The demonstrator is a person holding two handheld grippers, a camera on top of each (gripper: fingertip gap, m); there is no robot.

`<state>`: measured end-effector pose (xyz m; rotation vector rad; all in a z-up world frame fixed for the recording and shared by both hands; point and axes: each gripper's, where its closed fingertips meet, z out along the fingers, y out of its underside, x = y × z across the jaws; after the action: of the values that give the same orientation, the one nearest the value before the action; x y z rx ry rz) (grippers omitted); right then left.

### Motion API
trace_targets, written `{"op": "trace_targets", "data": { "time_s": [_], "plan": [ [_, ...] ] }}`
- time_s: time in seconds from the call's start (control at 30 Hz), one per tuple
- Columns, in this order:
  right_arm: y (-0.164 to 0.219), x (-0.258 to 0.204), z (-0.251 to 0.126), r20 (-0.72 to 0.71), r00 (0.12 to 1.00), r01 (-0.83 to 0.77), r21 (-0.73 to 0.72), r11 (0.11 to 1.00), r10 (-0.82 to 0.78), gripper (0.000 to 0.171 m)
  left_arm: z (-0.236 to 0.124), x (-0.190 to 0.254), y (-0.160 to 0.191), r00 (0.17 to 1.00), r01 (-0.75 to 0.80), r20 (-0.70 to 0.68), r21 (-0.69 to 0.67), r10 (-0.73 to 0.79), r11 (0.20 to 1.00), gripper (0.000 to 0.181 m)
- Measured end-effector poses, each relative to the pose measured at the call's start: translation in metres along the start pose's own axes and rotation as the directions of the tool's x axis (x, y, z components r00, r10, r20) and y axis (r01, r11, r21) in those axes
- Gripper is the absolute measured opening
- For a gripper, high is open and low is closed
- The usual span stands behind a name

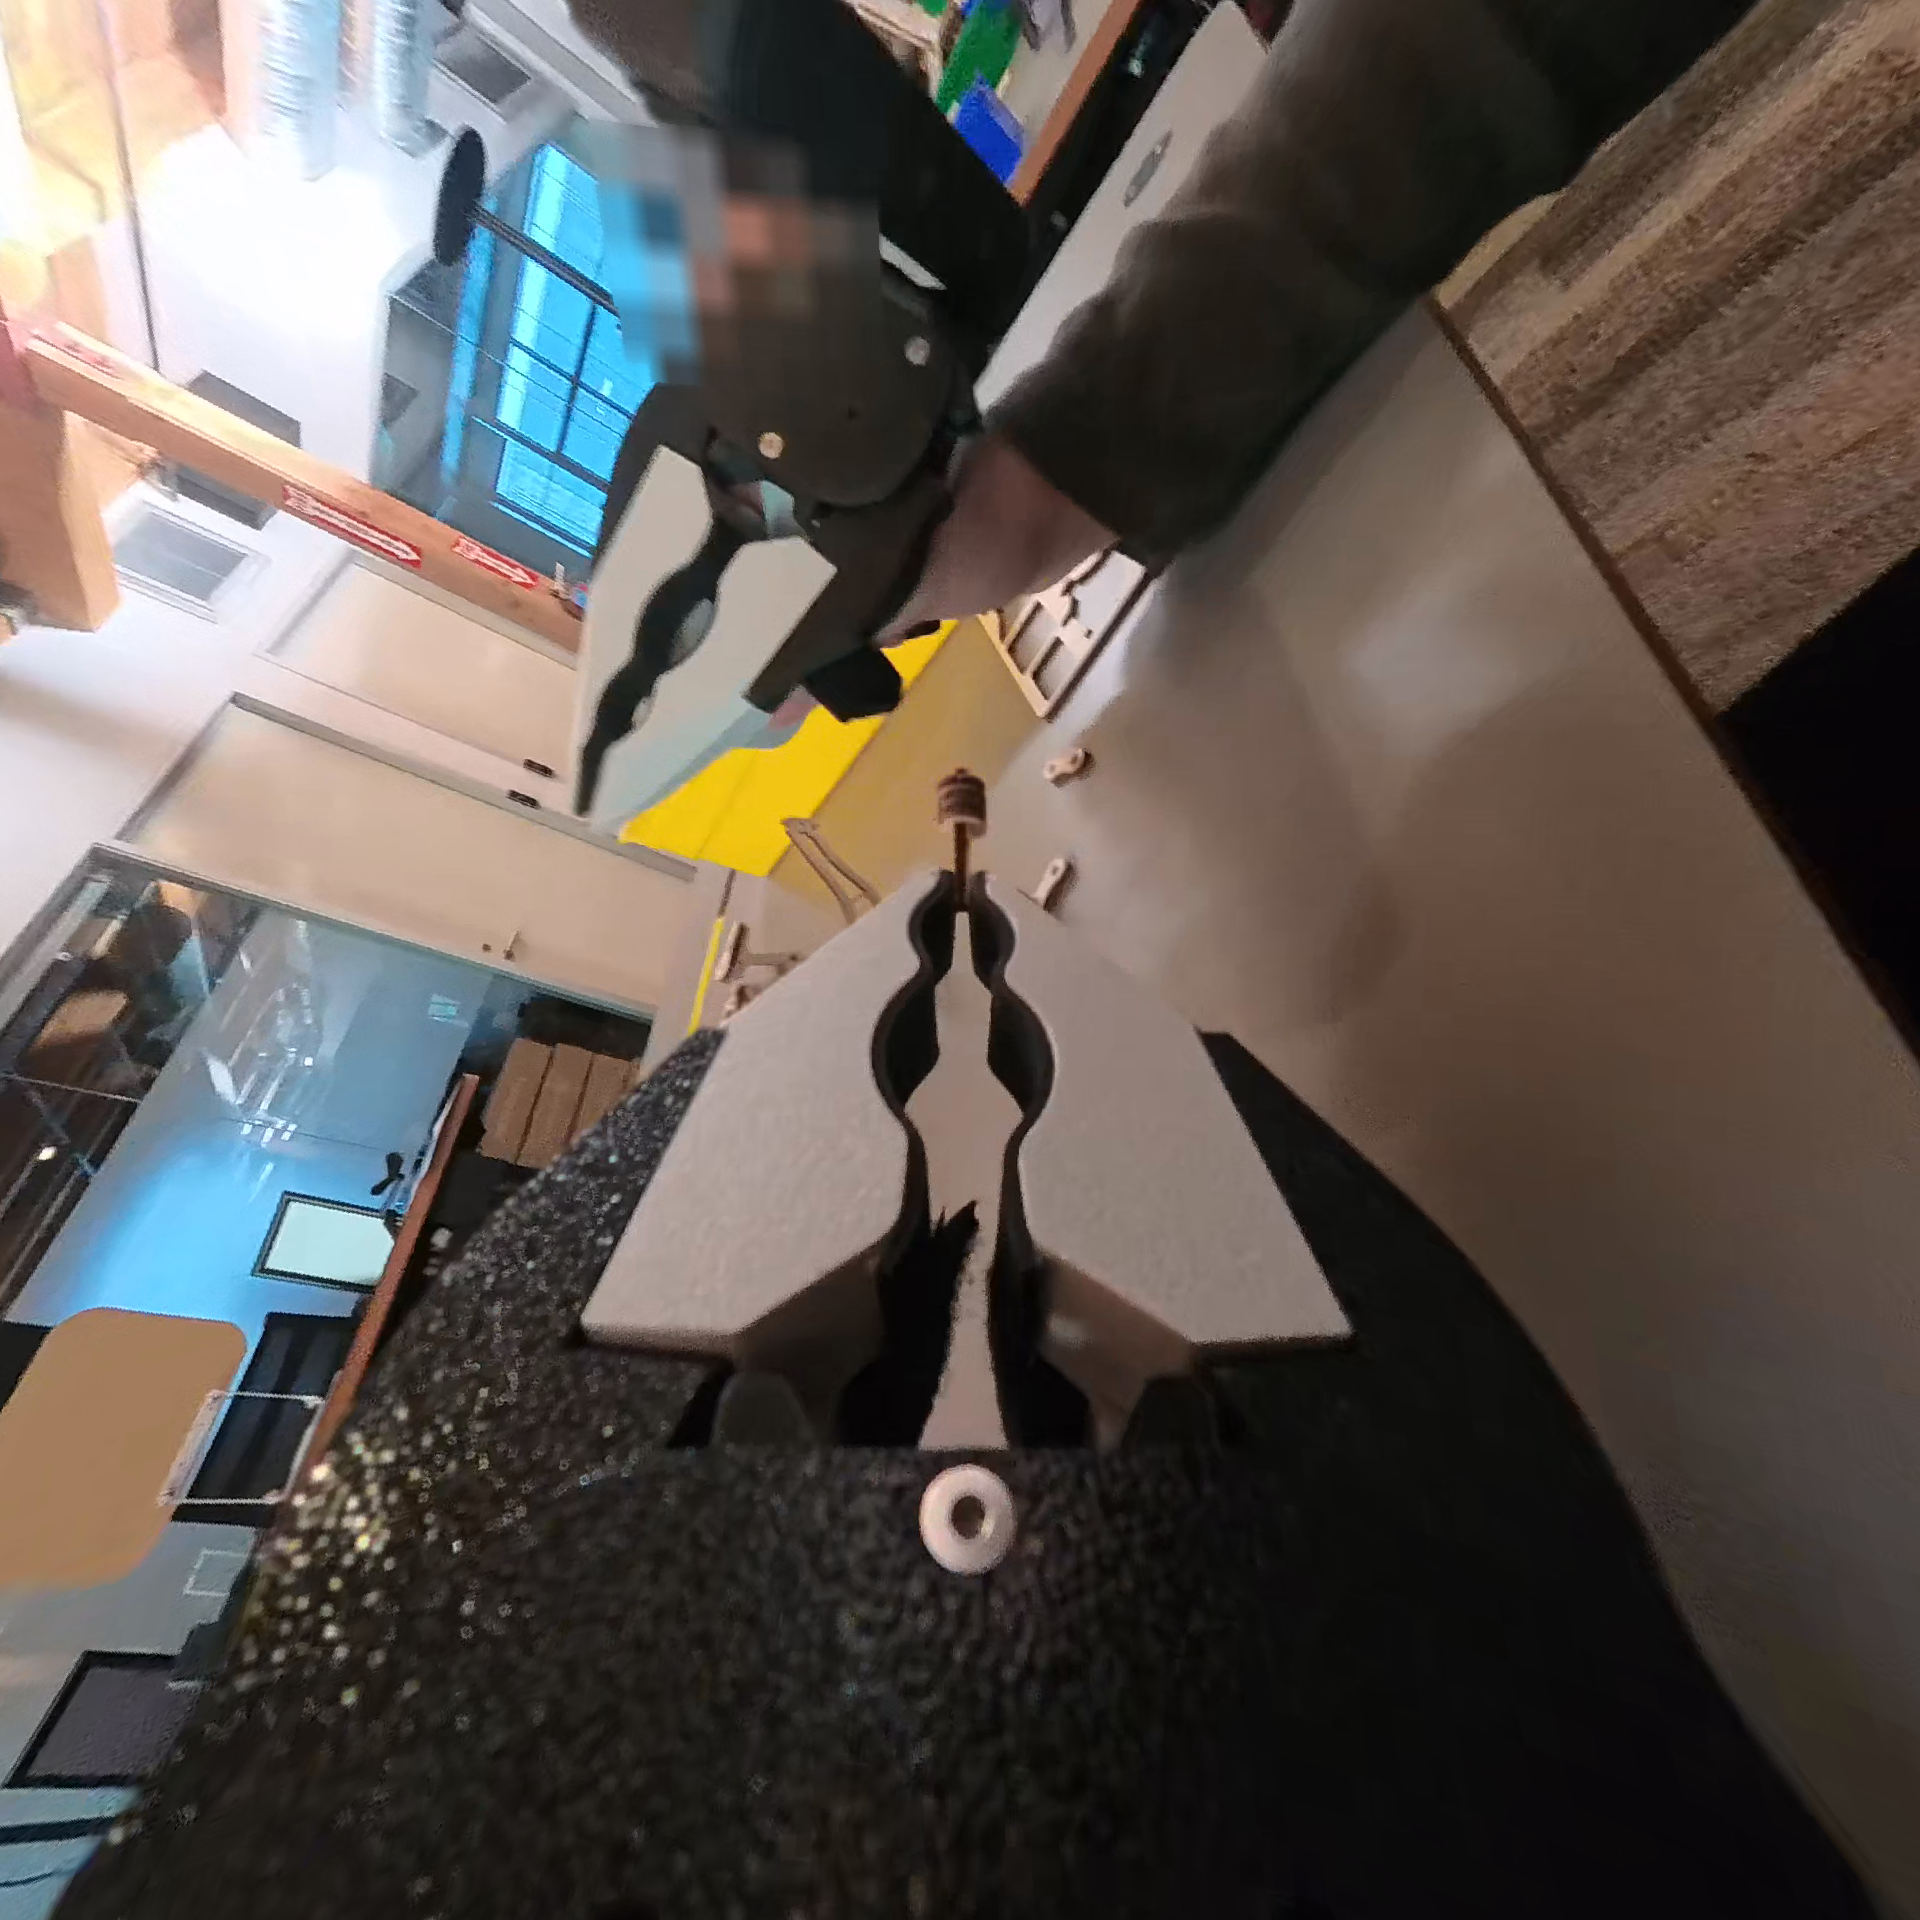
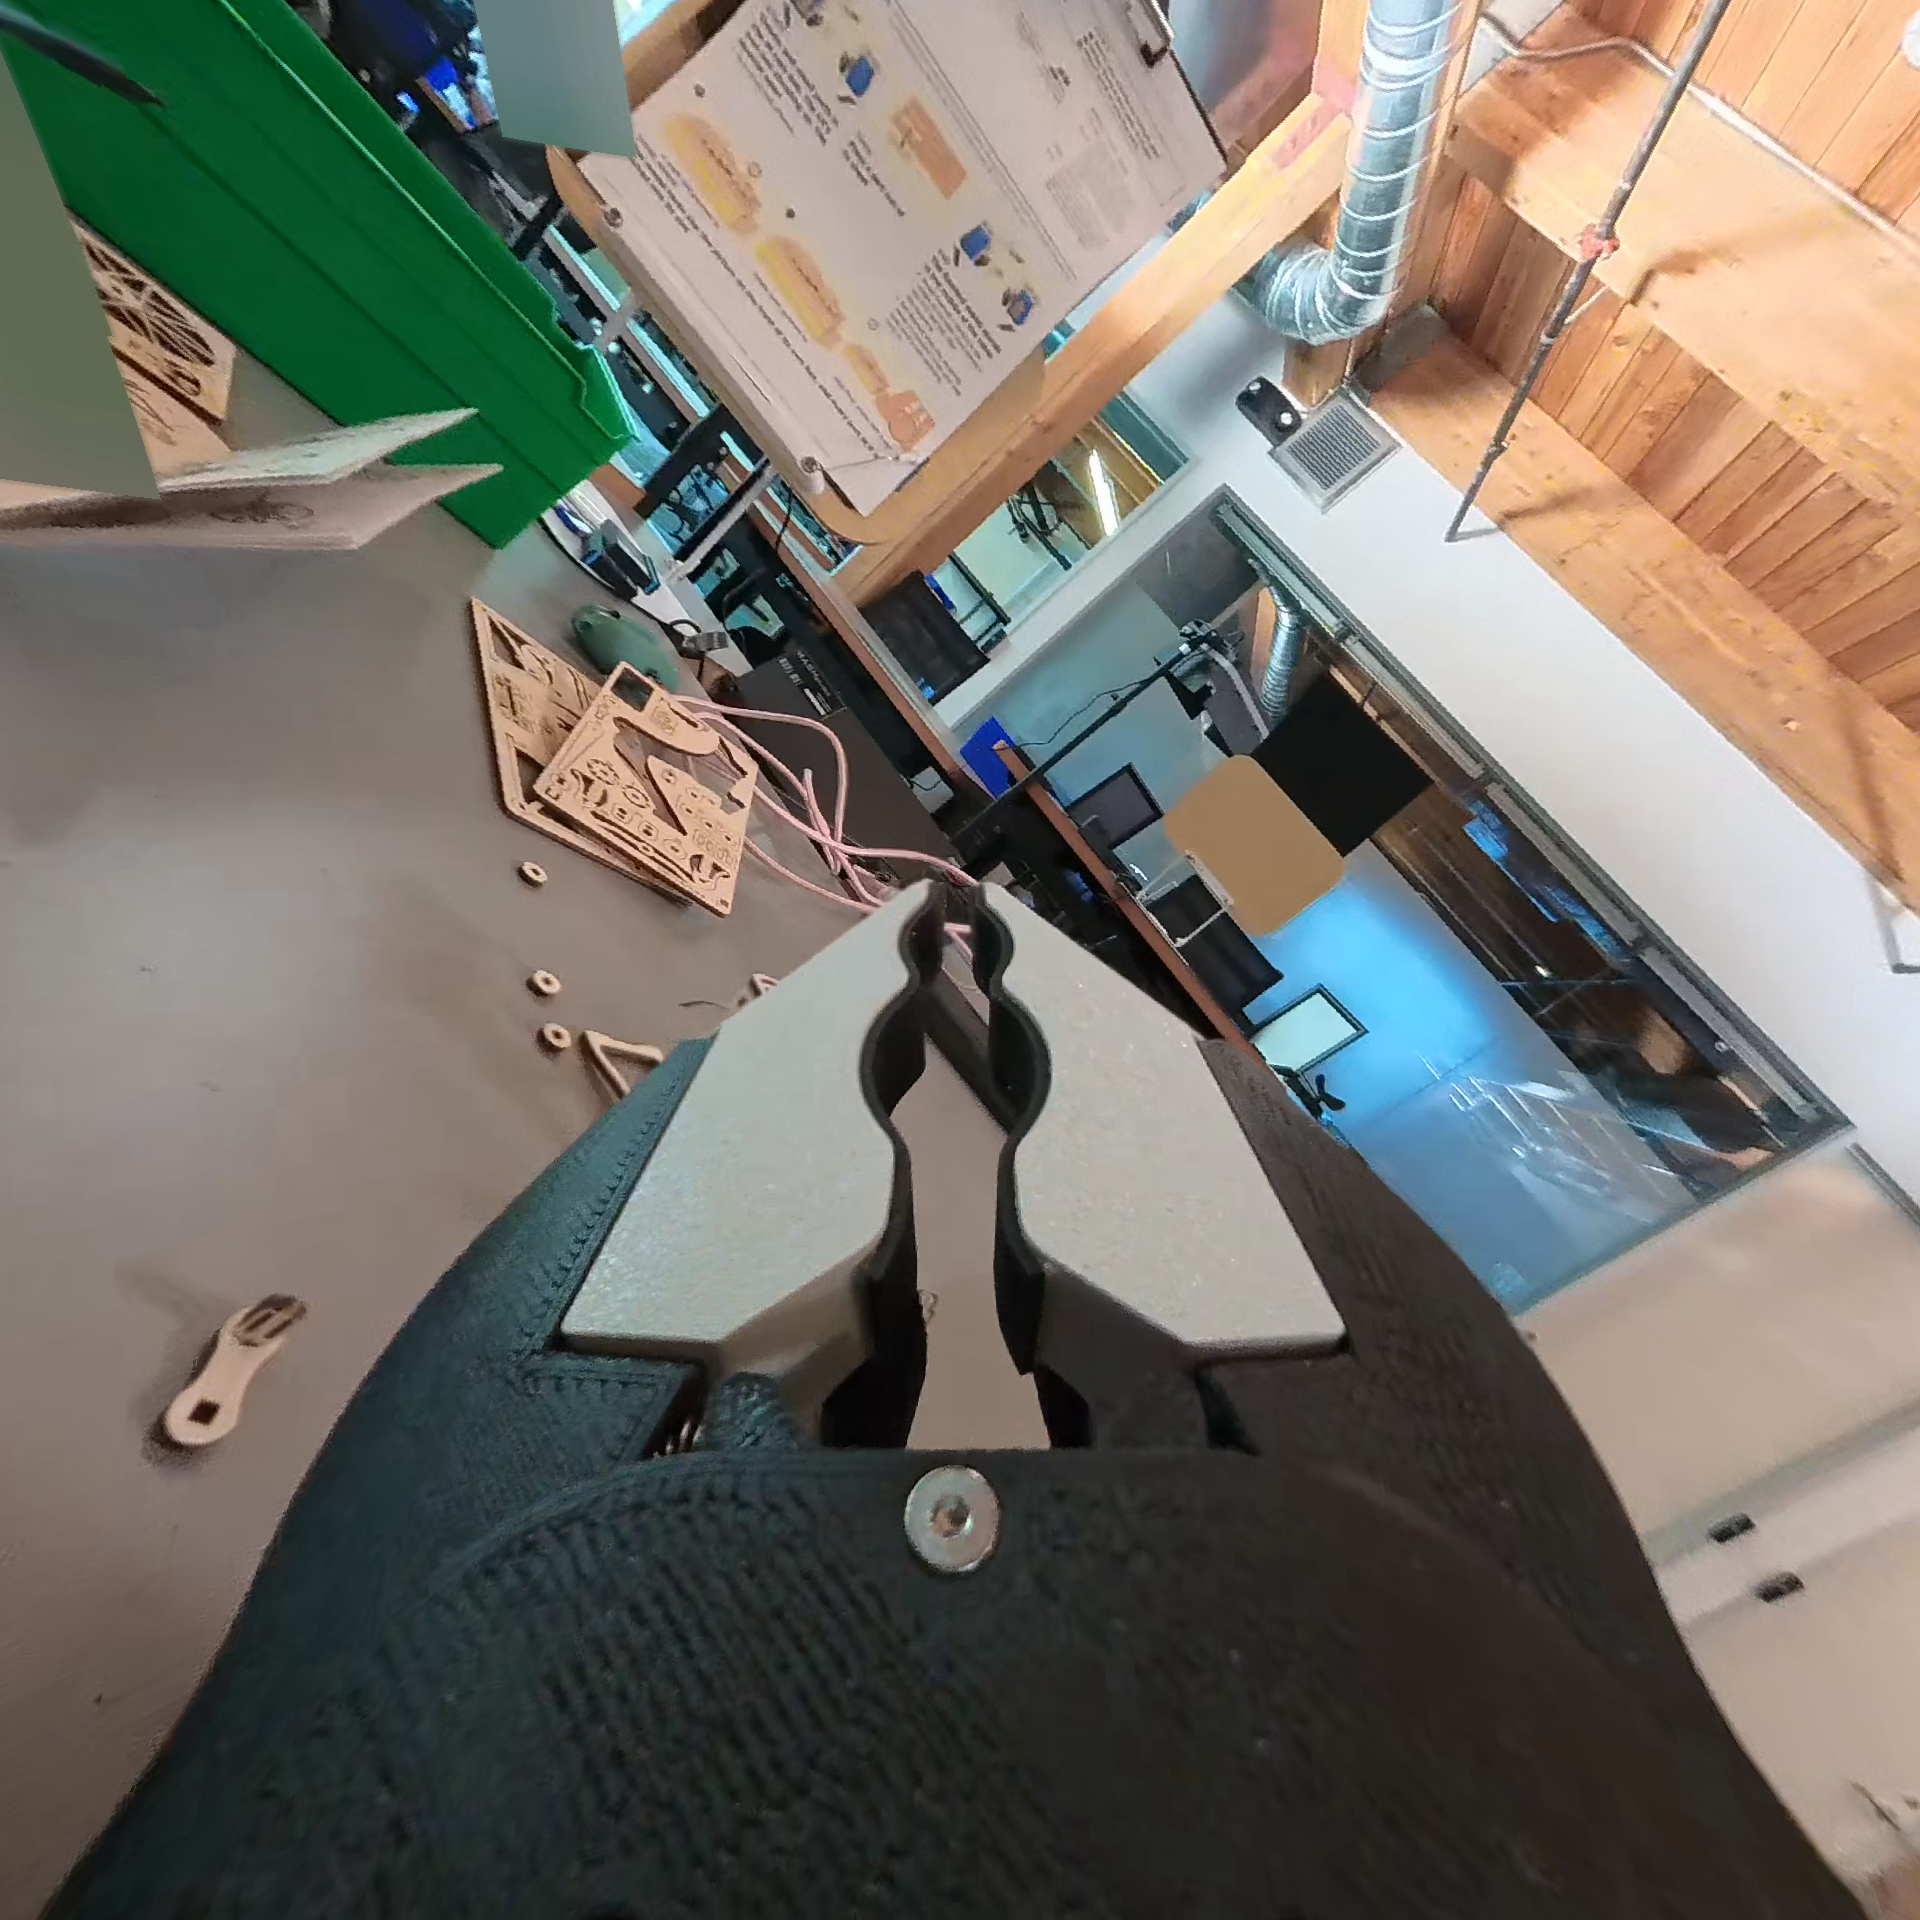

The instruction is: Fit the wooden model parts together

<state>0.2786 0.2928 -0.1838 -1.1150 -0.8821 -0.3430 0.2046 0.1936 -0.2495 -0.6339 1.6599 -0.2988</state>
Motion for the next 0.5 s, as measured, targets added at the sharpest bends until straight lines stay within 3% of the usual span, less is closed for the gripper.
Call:
{"op": "trace_targets", "data": {
  "time_s": [0.5],
  "plan": [
    [0.033,0.024,0.006,-0.094,0.981,-0.177,-0.051,0.983,0.171,0.002,0.012,0.005,-0.005,0.980,0.188,-0.080,0.042,-0.185,0.981,0.000]
  ]
}}
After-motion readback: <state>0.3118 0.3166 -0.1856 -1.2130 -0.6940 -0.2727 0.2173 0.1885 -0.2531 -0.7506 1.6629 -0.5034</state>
